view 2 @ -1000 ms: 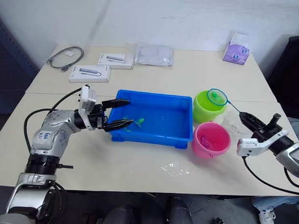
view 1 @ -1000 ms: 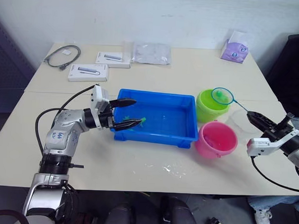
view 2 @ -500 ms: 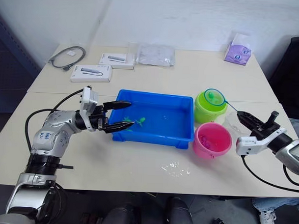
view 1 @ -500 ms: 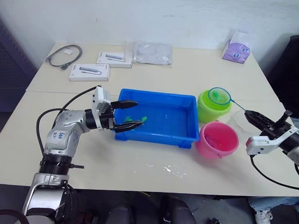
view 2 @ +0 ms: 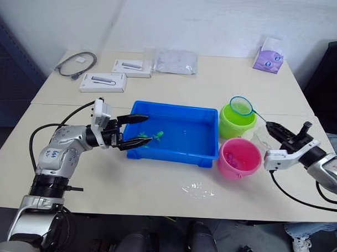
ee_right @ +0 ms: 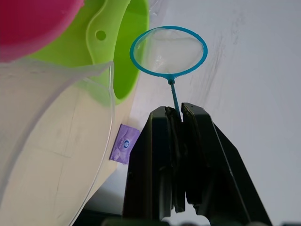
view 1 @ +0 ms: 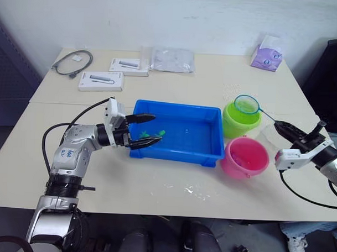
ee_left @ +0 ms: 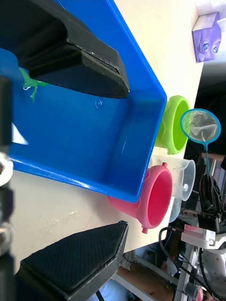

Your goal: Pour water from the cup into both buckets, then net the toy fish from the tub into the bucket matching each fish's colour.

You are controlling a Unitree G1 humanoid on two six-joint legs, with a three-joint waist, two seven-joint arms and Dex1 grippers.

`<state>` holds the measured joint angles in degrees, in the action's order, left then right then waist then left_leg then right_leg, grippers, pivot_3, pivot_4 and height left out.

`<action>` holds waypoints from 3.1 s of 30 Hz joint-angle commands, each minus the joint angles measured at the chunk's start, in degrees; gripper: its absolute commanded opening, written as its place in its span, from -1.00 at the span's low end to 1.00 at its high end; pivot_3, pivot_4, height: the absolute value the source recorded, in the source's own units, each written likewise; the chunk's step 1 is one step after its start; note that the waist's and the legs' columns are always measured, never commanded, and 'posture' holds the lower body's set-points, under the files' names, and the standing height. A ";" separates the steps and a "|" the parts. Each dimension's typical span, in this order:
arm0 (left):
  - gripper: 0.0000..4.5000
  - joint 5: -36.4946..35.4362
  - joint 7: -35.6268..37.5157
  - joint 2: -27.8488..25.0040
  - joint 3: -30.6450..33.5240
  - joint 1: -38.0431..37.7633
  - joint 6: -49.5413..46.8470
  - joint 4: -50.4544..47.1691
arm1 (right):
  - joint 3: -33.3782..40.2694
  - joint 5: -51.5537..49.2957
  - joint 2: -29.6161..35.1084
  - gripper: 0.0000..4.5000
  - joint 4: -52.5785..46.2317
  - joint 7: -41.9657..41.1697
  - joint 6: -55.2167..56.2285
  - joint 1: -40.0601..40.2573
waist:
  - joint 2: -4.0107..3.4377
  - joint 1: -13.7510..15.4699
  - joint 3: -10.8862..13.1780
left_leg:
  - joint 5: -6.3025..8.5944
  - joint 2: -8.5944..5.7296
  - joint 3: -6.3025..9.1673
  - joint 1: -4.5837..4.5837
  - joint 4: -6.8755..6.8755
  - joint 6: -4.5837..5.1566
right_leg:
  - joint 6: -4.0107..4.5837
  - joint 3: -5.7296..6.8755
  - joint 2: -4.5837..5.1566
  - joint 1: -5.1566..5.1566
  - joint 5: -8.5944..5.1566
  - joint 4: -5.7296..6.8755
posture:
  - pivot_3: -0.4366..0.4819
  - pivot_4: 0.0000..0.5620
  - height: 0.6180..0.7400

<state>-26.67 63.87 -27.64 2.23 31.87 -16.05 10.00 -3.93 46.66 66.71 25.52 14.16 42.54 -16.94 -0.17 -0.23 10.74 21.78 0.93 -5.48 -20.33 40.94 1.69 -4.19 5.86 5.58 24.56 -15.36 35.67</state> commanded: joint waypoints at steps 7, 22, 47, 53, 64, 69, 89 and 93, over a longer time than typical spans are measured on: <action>0.99 -0.77 -0.48 -1.36 2.27 -1.26 1.22 -2.17 | 3.26 -25.25 -1.07 -1.00 -2.71 -13.56 2.78 -0.45 | 0.00 -0.02 0.00 | 0.00 0.00 0.01 0.00 -0.01 0.00 | 0.00 0.01 -0.01 0.00 0.00 -0.01 | -0.05 -0.47 1.00; 0.99 1.37 5.88 -16.08 10.19 -7.03 8.72 4.63 | -7.23 -67.15 -6.87 -1.00 -35.88 -56.34 -47.40 -7.31 | -0.02 -0.94 0.03 | 0.08 0.08 0.17 0.03 0.03 0.14 | 0.04 0.14 0.15 -0.05 0.01 0.01 | -0.05 -0.47 1.00; 0.99 -0.32 2.18 -19.14 11.68 -15.15 1.63 -5.38 | -18.97 -48.68 -34.86 -1.00 -18.07 -62.96 -64.07 -27.21 | -0.06 -1.45 0.06 | 0.19 -0.06 0.15 -0.19 -0.03 0.26 | 0.02 0.27 0.30 0.17 0.01 0.18 | -0.05 -0.47 1.00; 0.99 -0.99 1.48 -18.65 11.82 -15.57 0.07 -6.35 | -13.17 -52.49 -37.49 -1.00 -20.36 -62.38 -68.89 -25.56 | -0.07 -1.30 0.06 | 0.19 -0.06 0.16 -0.21 -0.01 0.26 | 0.02 0.27 0.31 0.17 0.01 0.18 | -0.05 -0.47 1.00; 0.99 -0.91 1.27 -17.08 10.29 -12.56 0.32 -5.52 | -2.82 -55.00 -28.26 -1.00 -30.67 -65.15 -65.30 -16.30 | -0.07 -1.34 0.06 | 0.21 -0.06 0.17 -0.23 -0.03 0.23 | 0.02 0.29 0.28 0.19 0.01 0.16 | -0.05 -0.47 1.00; 0.99 -0.70 2.19 -15.61 8.56 -9.29 0.56 -4.84 | 5.62 -58.90 -23.71 -1.00 -33.94 -67.37 -60.89 -11.81 | -0.07 -1.27 0.07 | 0.21 -0.06 0.14 -0.23 -0.04 0.22 | 0.02 0.27 0.24 0.19 0.02 0.15 | -0.05 -0.47 1.00; 0.99 0.38 4.56 -7.37 2.26 -0.29 4.00 0.44 | 20.25 -43.32 -11.99 -1.00 -16.61 -54.33 -25.37 1.28 | -0.07 0.01 0.07 | 0.20 -0.06 -0.07 -0.09 -0.02 0.22 | -0.01 0.11 0.11 0.11 0.03 0.16 | -0.05 -0.47 1.00; 0.99 0.12 3.64 -5.29 2.08 1.73 4.84 -0.11 | 18.49 -36.97 -10.45 -1.00 -10.61 -48.09 -15.31 0.79 | -0.08 0.02 0.07 | 0.18 -0.04 -0.07 -0.08 -0.01 0.20 | -0.02 0.10 0.09 0.10 0.03 0.15 | -0.05 -0.47 1.00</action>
<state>-26.10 67.90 -33.33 3.86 31.92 -12.17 11.79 13.85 6.97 55.44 13.16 -38.28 22.67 -15.15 -0.25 -0.20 10.81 21.95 0.89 -5.54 -20.41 40.94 1.87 -4.21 5.96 5.66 24.65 -15.33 35.83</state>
